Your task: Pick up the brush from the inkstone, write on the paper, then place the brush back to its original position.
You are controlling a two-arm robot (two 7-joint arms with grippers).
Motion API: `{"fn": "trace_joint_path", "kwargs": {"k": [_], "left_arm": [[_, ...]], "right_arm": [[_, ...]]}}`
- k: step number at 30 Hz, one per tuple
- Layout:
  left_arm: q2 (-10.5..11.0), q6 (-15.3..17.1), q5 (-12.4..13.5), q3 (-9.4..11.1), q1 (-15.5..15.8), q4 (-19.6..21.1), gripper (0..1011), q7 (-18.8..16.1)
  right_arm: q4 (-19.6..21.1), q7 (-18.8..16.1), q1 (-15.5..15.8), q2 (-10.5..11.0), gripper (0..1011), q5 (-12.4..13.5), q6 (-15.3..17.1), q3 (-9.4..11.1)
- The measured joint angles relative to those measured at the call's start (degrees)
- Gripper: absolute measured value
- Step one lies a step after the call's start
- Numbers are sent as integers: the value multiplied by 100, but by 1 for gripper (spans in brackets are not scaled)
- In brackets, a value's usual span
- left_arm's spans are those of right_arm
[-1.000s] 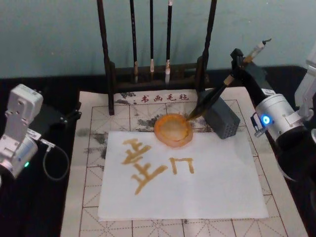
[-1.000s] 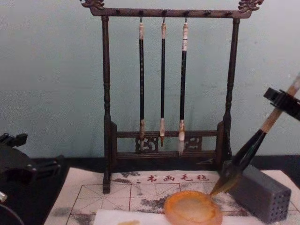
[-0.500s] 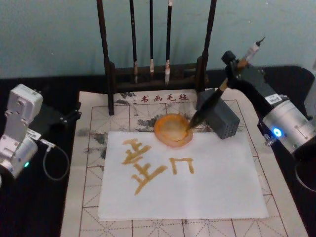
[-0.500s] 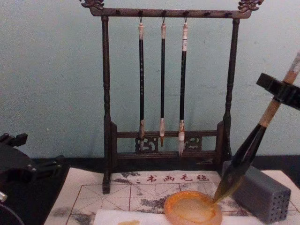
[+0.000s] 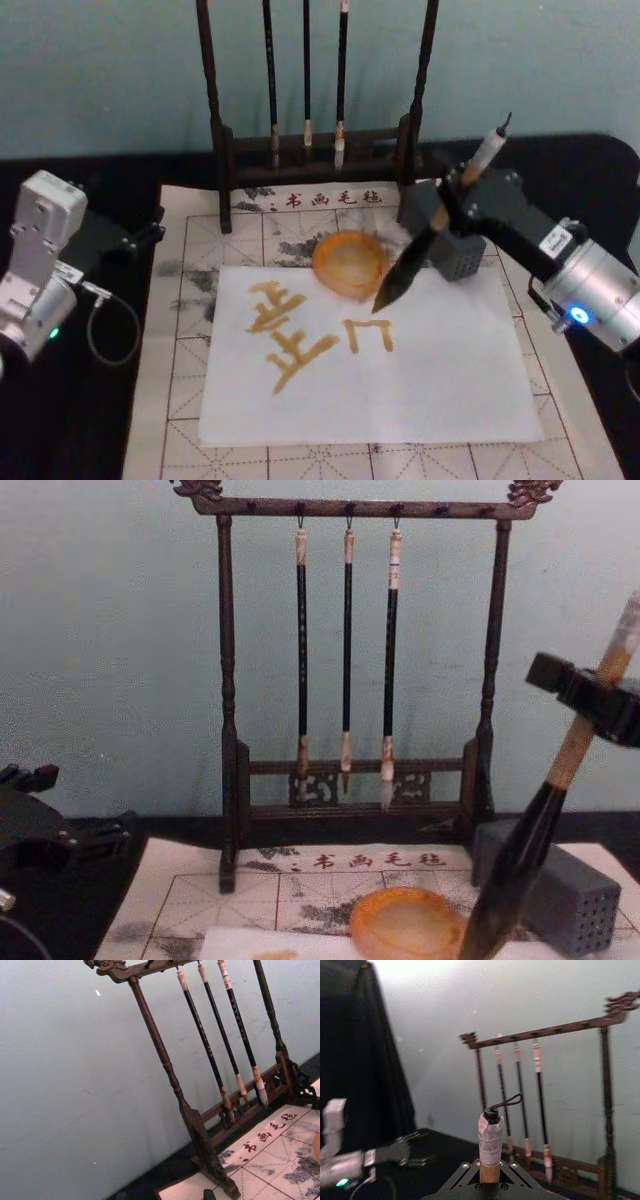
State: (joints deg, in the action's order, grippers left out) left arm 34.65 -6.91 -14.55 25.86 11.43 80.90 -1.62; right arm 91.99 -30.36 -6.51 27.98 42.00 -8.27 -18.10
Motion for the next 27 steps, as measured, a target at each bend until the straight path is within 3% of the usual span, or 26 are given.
{"fn": "trace_joint_path", "kwargs": {"k": [10,27], "left_arm": [[0,0,0,0,0,0,1001,0],[0,0,0,0,0,0,1001,0]], "right_arm": [[71,-415,151,171,15,-160,-137,-132],[-168,-460,50,-29,15,-443,-280,-310]]}}
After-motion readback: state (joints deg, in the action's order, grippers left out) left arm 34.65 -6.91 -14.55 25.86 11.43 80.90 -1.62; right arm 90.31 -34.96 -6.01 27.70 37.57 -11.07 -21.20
